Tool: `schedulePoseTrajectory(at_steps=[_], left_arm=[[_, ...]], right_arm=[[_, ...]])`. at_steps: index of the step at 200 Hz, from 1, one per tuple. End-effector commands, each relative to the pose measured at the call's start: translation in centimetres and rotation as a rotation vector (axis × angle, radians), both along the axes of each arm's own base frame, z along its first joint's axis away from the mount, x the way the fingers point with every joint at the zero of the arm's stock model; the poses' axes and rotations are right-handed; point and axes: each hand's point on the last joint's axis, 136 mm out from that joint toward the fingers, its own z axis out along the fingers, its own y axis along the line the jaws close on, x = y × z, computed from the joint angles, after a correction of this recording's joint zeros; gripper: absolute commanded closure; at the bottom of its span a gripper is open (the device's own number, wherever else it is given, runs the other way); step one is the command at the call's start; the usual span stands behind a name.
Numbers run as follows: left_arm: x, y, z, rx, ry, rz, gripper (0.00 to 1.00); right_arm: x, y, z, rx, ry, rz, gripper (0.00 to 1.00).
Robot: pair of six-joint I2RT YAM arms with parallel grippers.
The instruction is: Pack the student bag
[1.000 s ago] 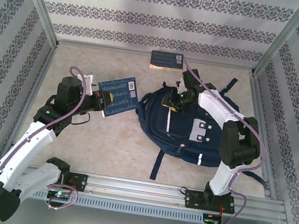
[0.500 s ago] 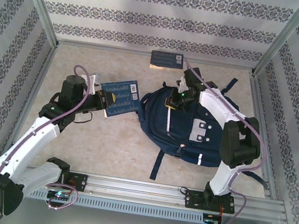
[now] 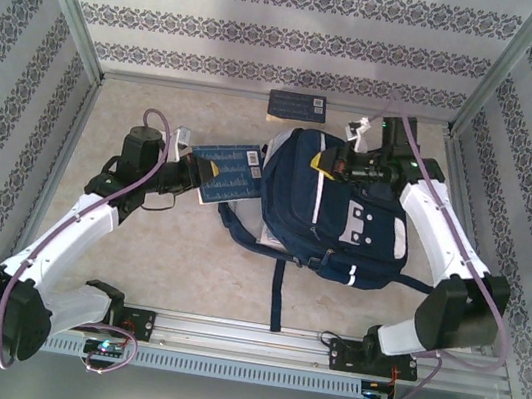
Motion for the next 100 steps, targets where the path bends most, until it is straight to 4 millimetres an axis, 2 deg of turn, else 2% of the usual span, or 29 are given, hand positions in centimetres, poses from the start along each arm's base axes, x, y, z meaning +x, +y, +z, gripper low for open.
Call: schedulePoseTrajectory(at_steps=[1,30,68,100], left_arm=[[0.6,-0.6,4.2,-0.064,-0.113,-0.026,1.00],[1.0,-1.6,4.0,-0.134,-0.084,-0.059,1.00],[0.6,-5.6,2.0,-0.176,-0.016,-0.174,1.00],[0.6,-8.4,0.2,-0.187,0.032,-0.228,1.00]], right_arm=[[-1.0,0.0,5.8,0.197,-0.142,0.079,1.00],[-2.4,0.2,7.3,0.225,-0.182,0.121,1.00],[-2.7,0.2,8.2,0.260,-0.184,0.146,1.00],[-2.3,-0.2,9.1,0.301,-0.146,0.137,1.00]])
